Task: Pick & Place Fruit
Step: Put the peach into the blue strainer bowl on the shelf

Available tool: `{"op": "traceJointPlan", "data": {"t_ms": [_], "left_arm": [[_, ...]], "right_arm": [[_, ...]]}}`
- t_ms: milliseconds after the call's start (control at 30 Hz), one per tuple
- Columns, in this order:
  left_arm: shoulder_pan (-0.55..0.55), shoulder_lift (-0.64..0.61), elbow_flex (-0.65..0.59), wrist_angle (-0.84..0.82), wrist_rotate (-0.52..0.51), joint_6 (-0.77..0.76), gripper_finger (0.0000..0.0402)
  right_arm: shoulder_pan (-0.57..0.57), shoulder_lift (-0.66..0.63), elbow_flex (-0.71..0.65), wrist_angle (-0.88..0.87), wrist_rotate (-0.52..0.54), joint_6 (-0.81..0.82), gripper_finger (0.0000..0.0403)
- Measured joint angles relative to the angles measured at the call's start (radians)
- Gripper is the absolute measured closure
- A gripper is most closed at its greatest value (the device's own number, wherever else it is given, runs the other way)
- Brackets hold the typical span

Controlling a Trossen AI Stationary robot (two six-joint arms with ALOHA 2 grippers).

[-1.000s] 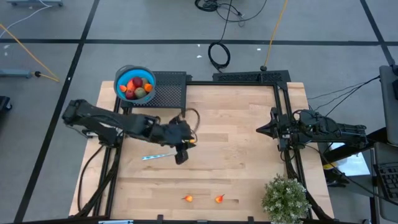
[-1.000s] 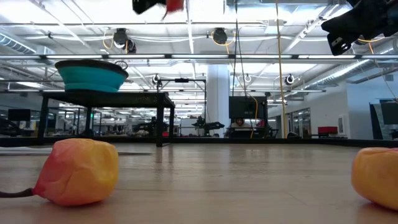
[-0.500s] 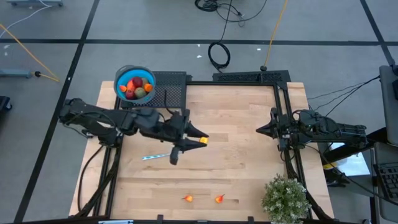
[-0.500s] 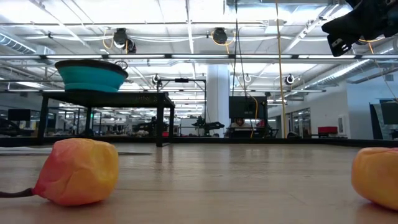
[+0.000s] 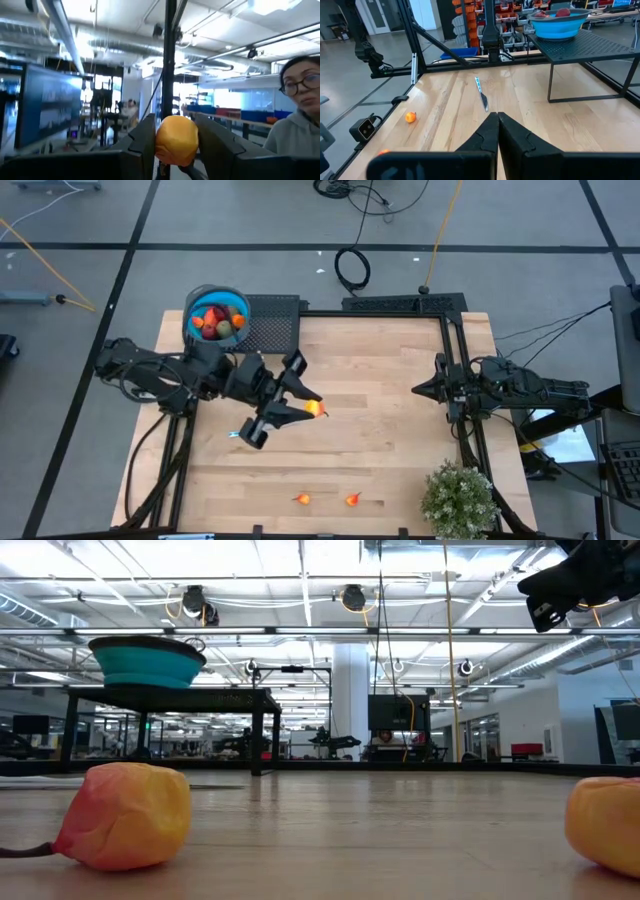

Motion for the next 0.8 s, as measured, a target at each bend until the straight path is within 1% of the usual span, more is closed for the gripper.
{"op": "traceJointPlan", "data": {"t_ms": [100,367,433,533,800], "left_arm": [[-0.008,0.0,0.0,0.002,0.002,0.025,0.0279],[-0.01,0.0,0.0,-0.008,0.002,0.016,0.0279],[-0.01,0.0,0.0,-0.007,-0.015,0.014,0.0279],[-0.011,0.0,0.0,-0.002,-0.119,-0.022,0.0279],[-0.01,0.0,0.0,0.048,-0.558,-0.238,0.0279]], "right_arm": [[0.0,0.0,0.0,0.0,0.0,0.0,0.0403],[0.0,0.0,0.0,0.0,0.0,0.0,0.0403],[0.0,0.0,0.0,0.0,0.0,0.0,0.0403],[0.0,0.0,0.0,0.0,0.0,0.0,0.0403],[0.0,0.0,0.0,0.0,0.0,0.0,0.0403]]}}
